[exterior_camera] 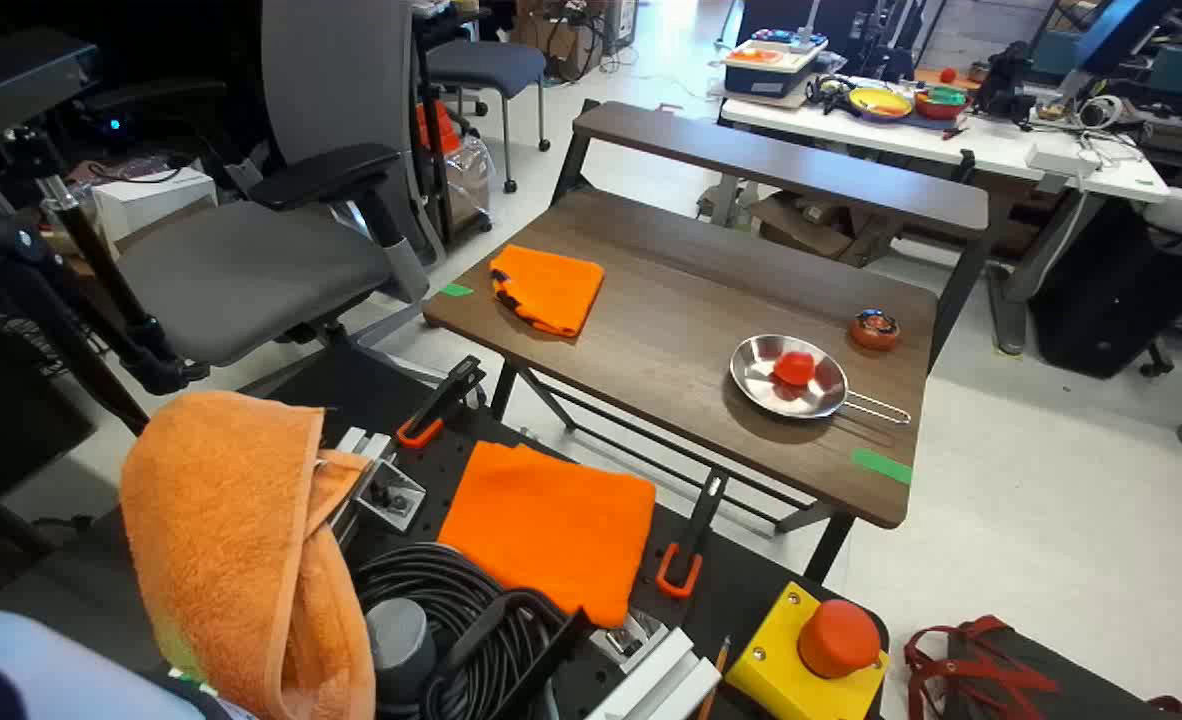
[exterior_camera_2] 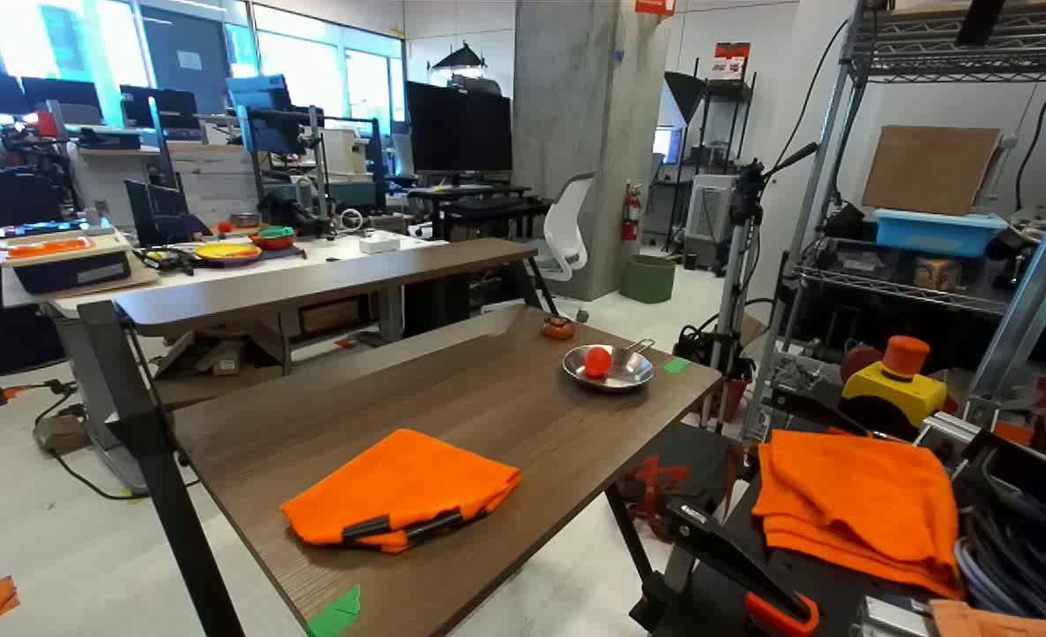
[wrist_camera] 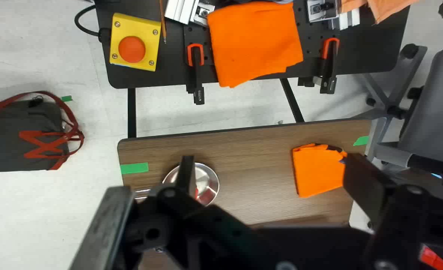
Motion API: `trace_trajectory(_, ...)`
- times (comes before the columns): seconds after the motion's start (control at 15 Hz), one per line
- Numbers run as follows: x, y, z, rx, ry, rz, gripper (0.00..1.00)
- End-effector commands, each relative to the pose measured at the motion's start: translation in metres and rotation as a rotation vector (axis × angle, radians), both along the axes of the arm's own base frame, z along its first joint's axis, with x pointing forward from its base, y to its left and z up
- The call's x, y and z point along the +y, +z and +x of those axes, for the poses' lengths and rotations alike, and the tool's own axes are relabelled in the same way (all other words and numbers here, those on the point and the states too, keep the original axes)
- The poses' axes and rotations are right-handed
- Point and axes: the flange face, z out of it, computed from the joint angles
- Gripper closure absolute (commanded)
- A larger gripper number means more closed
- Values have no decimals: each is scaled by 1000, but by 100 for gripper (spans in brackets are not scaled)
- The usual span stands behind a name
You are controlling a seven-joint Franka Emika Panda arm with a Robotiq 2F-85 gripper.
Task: Remove the red object from the pan
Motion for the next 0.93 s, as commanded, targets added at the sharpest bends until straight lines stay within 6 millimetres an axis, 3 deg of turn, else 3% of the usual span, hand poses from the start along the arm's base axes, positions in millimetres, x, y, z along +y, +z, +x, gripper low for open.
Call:
trace_trajectory(0.0, 0, 1, 0, 1, 0, 0, 0)
trace_trajectory(0.67, 0, 1, 0, 1, 0, 0, 0)
trace_trajectory(0.87, -2, -7, 22, 33, -38, 0, 0)
